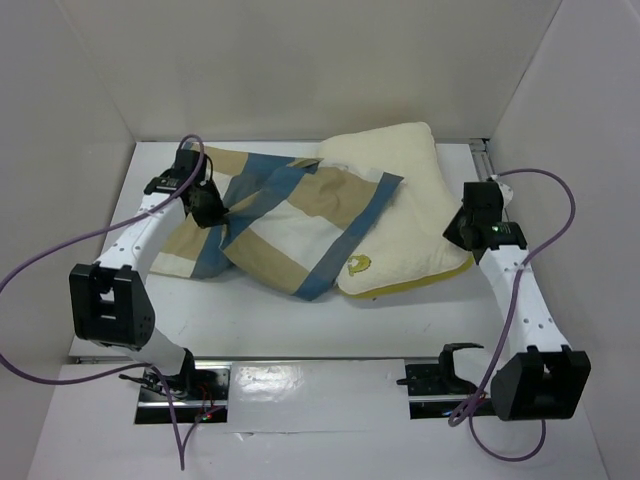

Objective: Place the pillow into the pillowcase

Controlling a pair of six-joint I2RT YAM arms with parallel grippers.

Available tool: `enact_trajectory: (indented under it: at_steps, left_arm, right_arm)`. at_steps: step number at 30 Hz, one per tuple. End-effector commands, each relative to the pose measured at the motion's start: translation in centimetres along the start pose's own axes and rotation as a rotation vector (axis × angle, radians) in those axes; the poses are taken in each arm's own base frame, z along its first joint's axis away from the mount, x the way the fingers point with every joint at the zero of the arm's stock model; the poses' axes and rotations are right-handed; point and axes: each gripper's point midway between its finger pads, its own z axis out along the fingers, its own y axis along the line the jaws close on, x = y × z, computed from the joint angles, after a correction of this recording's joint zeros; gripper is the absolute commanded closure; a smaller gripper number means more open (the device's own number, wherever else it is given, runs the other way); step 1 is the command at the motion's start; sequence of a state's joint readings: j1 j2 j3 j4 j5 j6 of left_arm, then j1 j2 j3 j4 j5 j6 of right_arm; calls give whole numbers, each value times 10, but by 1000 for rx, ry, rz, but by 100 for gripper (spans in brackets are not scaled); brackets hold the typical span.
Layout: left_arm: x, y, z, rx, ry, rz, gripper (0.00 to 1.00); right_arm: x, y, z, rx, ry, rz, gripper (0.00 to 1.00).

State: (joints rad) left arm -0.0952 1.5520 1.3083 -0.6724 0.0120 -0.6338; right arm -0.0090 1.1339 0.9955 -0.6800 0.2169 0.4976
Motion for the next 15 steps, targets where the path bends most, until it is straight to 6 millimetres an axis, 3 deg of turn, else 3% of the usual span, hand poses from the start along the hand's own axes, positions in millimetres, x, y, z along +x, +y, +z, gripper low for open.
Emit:
enact_trajectory:
  at_steps: [1, 4, 6, 7, 8, 9, 11, 12, 15]
  left_arm:
    - [3, 24, -8, -109, -19, -32, 100]
    - [1, 46, -15, -183, -45, -125, 100]
    - [1, 62, -17, -213, -56, -186, 100]
    - [-1, 62, -20, -208, -64, -187, 100]
    - [2, 61, -21, -200, -61, -196, 100]
    - [2, 61, -21, -200, -61, -196, 100]
    - [1, 62, -21, -208, -67, -196, 100]
    - [-1, 64, -24, -208, -77, -204, 100]
    - [-5, 66, -27, -213, -96, -233, 100]
  right_arm:
    - [-47, -25, -40, 106, -200, 75, 100]
    - [-61, -38, -54, 174, -257, 75, 100]
    - [-63, -25, -46, 134, -205, -13, 95]
    - [-59, -16, -43, 95, -159, -60, 88]
    - [-61, -8, -42, 62, -144, -79, 66]
    - [-57, 20, -49, -27, -132, -155, 59]
    - [-54, 39, -54, -41, -152, -210, 41]
    - [-49, 41, -50, -3, -142, -238, 24]
    - [-42, 43, -50, 123, -143, -333, 15]
